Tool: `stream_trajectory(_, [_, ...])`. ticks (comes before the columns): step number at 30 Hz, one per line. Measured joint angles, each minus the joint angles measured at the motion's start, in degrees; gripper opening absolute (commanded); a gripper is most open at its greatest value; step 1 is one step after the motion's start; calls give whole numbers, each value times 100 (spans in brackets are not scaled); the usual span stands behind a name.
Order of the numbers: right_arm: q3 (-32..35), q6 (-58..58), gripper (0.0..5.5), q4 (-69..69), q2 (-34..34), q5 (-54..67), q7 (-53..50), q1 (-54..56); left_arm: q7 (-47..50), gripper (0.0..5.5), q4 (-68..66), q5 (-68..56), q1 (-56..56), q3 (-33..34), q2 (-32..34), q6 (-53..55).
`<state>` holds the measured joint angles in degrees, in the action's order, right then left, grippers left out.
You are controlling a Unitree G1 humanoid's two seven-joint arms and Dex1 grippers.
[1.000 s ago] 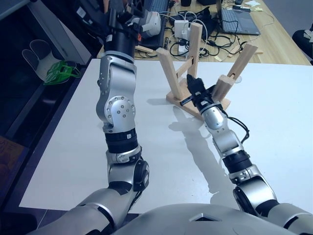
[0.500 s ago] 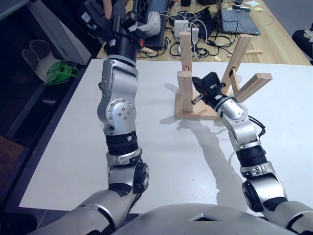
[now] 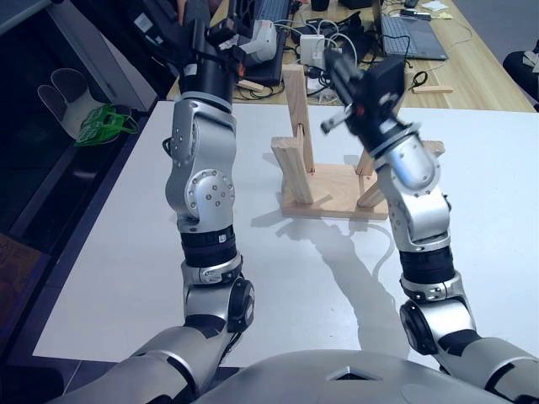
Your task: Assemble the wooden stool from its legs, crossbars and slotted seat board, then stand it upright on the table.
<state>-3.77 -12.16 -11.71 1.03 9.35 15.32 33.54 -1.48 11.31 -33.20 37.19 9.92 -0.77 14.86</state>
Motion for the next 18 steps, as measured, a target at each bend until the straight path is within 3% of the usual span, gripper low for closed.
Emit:
stream_trajectory(4, [676,-1050,2,-408,458,1080,-716,737,6,465,117,-3,226,-44,-9,2])
stream_trajectory(9, [1289,-1517,2,-638,380,1695,-1278,1516,76,465,165,238,269,-37,117,-23])
stream_trajectory(14, [1781,-1322,2,-905,-492,1250,-1891,2710,577,465,455,1585,93,-64,655,-191])
stream_trajectory(18, [2179,-847,0,-508,-1943,193,-1864,2465,1149,396,673,2307,-1158,-103,708,618])
